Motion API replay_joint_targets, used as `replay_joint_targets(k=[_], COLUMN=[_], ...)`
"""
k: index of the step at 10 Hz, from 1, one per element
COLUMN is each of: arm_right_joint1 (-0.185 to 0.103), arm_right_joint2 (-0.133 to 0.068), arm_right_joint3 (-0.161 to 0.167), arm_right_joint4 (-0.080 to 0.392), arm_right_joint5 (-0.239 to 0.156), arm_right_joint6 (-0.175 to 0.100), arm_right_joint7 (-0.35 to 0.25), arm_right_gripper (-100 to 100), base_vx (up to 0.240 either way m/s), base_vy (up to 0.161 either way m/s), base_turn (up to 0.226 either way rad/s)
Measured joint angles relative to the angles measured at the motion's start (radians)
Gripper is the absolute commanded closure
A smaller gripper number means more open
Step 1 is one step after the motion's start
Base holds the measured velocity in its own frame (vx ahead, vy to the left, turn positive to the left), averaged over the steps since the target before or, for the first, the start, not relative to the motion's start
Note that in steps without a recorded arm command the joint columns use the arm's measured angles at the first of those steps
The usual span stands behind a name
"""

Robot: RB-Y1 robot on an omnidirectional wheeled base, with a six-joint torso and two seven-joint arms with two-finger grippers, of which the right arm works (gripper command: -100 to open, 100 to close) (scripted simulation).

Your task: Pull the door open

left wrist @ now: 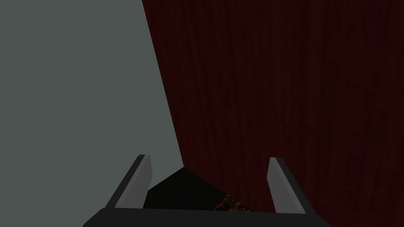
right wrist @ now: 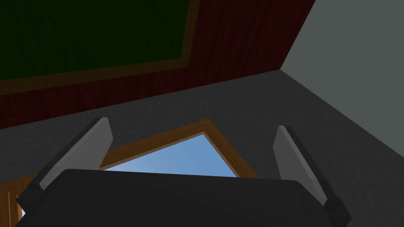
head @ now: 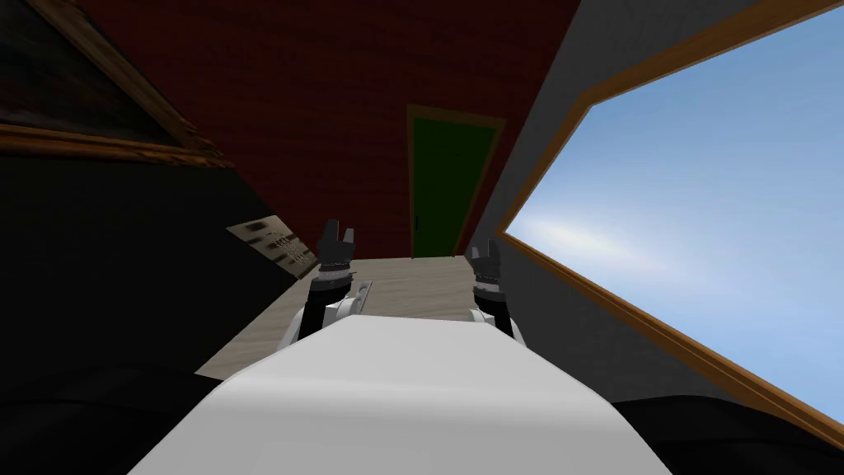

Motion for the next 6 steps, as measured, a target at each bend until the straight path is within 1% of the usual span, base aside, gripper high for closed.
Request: replay_joint_targets(k=[1,2,3,4,6], arm_right_joint1=[-0.005,-0.014,-0.015,-0.024,-0.037], arm_right_joint2=[-0.008,-0.012,-0.017,-0.019,-0.029], arm_right_joint3=[-0.005,-0.007,-0.007,-0.006,-0.010], arm_right_joint4=[0.017,0.037,0.057,0.084,0.121], arm_right_joint5=[-0.014,-0.028,-0.042,-0.056,-0.088], arm_right_joint6=[-0.005,-0.009,-0.018,-0.028,-0.035], arm_right_joint7=[-0.013,-0.030,-0.045,-0.061,-0.097], arm_right_gripper=[-100,-100,-100,-100,-100], base_vx=[0.145,0.144,0.154,0.164,0.130], base_vy=[0.031,0.024,0.015,0.018,0.004], base_turn=[0.182,0.108,0.152,0.177,0.097])
